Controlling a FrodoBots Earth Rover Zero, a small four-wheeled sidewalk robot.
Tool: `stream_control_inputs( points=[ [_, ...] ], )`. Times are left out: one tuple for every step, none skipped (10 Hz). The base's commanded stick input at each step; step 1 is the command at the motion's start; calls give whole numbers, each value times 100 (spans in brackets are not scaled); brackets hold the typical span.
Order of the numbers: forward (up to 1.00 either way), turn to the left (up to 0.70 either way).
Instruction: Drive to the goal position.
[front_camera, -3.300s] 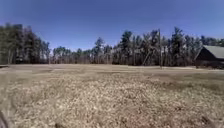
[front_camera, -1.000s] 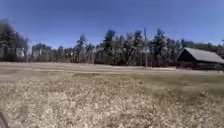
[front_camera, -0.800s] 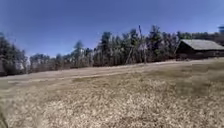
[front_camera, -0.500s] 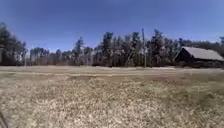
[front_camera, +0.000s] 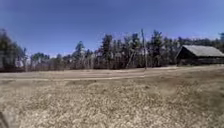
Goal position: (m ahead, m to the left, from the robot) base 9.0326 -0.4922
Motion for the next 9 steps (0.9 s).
stream_control_inputs(
  points=[
    [70, 0],
    [70, 0],
    [70, 0],
    [70, 0],
    [70, 0],
    [70, 0],
    [70, 0],
    [70, 0],
    [70, 0]
  ],
)
